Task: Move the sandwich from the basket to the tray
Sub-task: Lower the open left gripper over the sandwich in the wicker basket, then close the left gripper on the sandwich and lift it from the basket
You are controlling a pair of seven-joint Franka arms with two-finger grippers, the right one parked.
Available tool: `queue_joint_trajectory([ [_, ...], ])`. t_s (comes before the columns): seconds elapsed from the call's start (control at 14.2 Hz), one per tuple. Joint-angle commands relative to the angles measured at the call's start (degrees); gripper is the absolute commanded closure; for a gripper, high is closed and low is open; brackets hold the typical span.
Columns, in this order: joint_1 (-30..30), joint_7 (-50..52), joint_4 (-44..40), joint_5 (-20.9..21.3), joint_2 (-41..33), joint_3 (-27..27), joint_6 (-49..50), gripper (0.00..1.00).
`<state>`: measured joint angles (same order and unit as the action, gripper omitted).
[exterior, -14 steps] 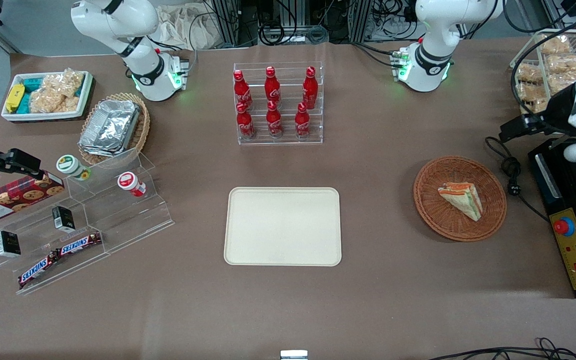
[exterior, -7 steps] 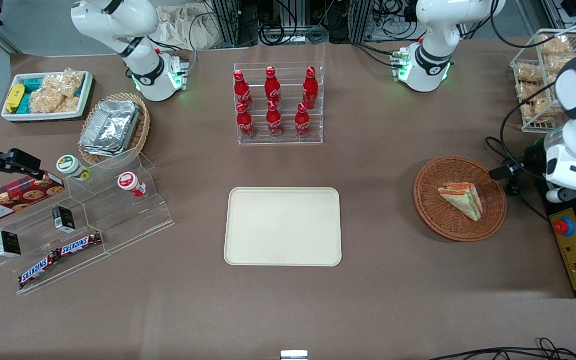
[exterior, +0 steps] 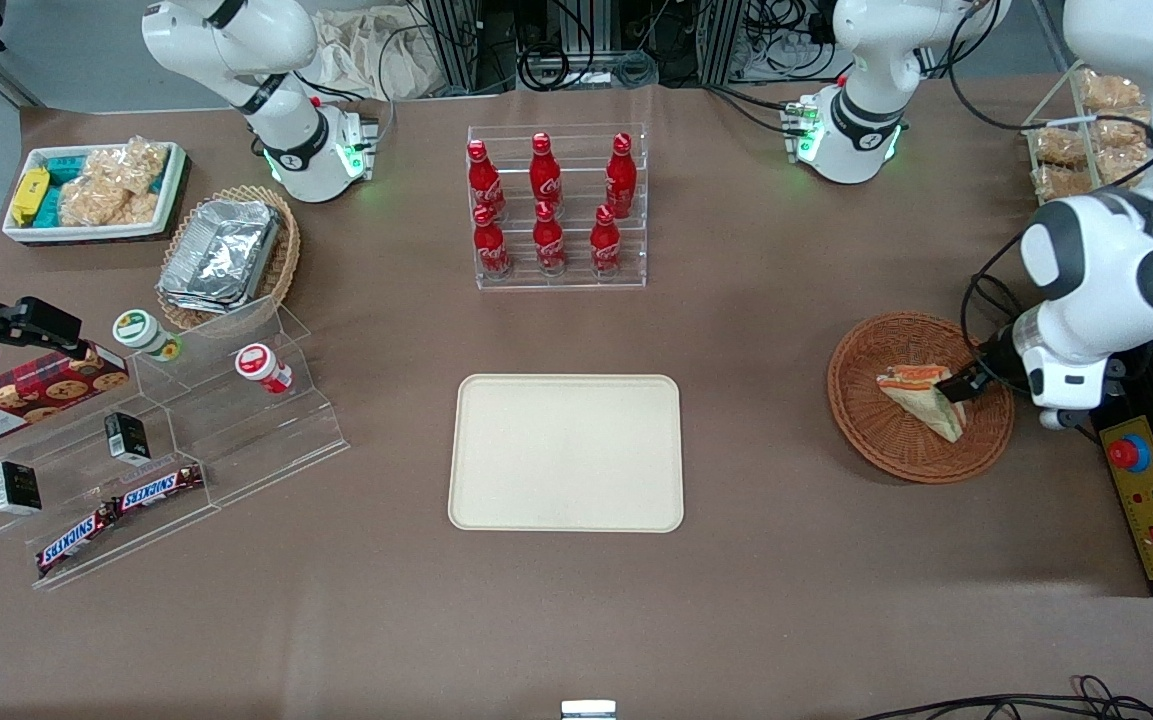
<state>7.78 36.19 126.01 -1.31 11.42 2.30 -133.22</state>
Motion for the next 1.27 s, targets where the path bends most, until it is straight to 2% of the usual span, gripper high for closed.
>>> queue_joint_trajectory([
  [0.0,-0.65,3.71,0.38,0.69,2.64,0.34,-2.82,0.01],
  [0.35,-0.83,6.69,0.56,0.69,3.44,0.34,-4.86,0.01],
  [0.64,-0.66,6.43,-2.77,0.69,-1.14,0.34,4.88,0.01],
  [1.2,-1.18,7.31,-0.59,0.69,5.09,0.42,-5.28,0.03],
])
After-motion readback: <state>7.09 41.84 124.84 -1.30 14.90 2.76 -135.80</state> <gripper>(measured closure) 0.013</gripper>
